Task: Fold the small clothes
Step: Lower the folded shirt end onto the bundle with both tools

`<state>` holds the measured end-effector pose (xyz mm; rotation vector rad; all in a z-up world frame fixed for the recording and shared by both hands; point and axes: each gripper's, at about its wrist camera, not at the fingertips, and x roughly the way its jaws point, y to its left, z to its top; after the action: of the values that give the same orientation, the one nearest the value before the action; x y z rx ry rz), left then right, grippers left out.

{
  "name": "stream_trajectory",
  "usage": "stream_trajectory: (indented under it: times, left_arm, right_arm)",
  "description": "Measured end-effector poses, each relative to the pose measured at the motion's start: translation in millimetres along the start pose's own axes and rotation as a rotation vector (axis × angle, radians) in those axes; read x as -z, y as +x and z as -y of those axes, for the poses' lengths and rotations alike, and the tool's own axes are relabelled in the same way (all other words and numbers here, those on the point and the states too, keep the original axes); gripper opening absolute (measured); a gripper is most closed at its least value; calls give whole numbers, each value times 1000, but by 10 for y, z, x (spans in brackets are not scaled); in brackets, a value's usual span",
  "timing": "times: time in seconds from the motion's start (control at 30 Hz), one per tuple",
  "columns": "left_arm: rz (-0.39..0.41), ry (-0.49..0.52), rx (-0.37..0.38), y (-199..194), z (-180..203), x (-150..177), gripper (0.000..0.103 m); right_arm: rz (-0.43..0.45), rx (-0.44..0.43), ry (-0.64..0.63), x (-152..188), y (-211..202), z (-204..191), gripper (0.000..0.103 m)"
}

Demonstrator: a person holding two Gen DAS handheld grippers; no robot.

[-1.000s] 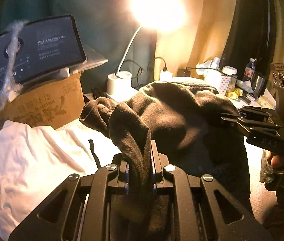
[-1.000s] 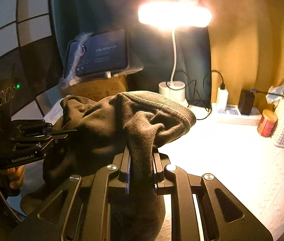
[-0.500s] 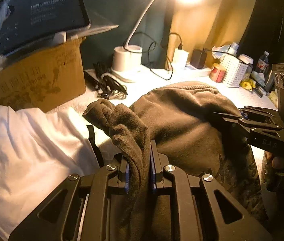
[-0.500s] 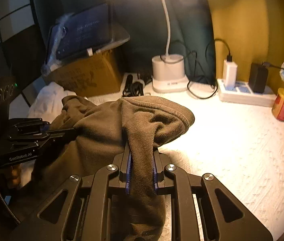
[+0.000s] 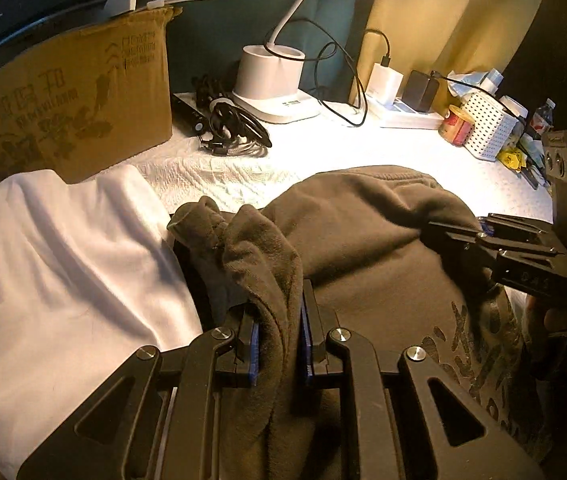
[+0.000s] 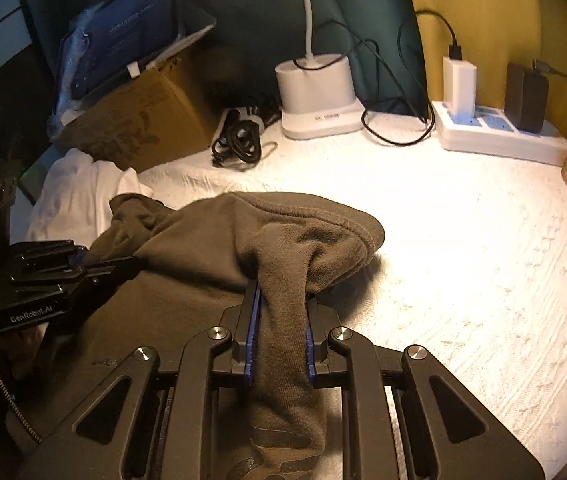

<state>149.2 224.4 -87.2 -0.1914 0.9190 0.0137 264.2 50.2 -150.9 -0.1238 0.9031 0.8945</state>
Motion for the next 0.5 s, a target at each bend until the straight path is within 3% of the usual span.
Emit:
stream_trajectory:
  times: [0.2, 0.27, 0.33, 0.5]
  left_arm:
    - [-32, -19, 12, 40, -52, -60, 19]
    - [-38, -24, 18, 70, -75, -79, 21]
    - [-46, -39, 10, 116, -113, -96, 27]
    - [-41, -47, 4, 179, -151, -178, 29]
  right_arm:
    - [-26, 1, 19, -18, 69, 79, 29]
    - [-32, -1, 28, -37, 89, 115, 40]
    - [-28, 3, 36, -58, 94, 156, 41]
    - [-31, -19, 47, -117, 138, 223, 41]
